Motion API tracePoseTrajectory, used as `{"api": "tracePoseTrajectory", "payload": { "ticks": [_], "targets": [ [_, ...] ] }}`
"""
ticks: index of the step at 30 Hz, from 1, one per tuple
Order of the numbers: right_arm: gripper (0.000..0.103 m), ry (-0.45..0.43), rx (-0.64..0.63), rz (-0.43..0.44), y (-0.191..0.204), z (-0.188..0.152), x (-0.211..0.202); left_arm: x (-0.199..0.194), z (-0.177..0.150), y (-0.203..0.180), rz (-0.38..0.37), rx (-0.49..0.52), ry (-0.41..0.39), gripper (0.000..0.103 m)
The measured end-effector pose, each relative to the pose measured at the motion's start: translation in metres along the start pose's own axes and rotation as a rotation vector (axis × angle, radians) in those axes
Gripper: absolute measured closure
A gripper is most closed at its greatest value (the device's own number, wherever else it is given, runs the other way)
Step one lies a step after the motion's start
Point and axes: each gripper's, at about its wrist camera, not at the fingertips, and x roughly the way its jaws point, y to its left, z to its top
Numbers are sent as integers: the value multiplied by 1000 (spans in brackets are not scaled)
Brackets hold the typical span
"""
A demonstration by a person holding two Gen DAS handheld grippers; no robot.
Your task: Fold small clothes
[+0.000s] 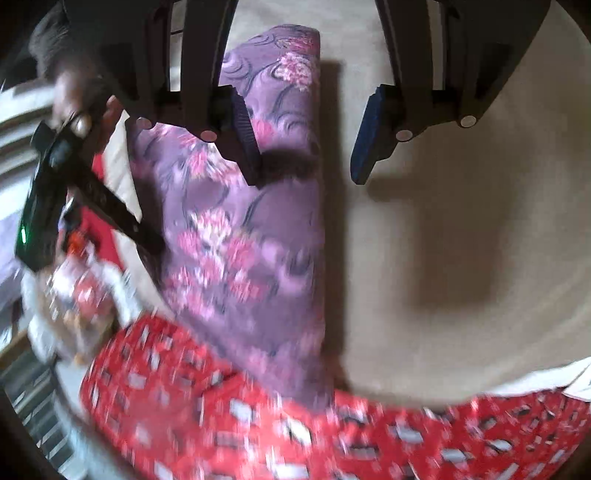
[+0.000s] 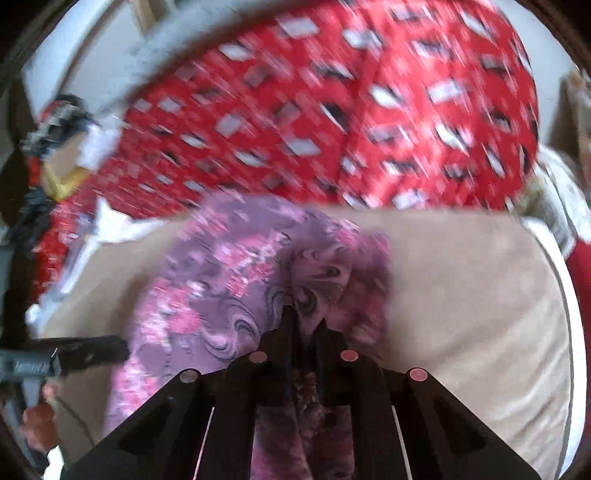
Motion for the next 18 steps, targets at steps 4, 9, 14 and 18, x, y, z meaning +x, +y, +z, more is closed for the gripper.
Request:
{"api": "tracePoseTrajectory", "payload": {
  "ticks": [4, 9, 14, 18],
  "targets": [
    [84, 32, 118, 88, -19, -8, 4, 1, -3, 1, -3, 19, -1, 55],
    [50, -72, 348, 192, -54, 16, -13, -15, 27, 4, -23, -6, -63, 55],
    [69, 73, 409, 210, -53, 40, 38, -3, 68, 0, -1, -42, -46, 55],
    [94, -105, 278, 220, -31, 47, 16, 8, 80, 5, 1, -64, -60, 54]
  ]
}}
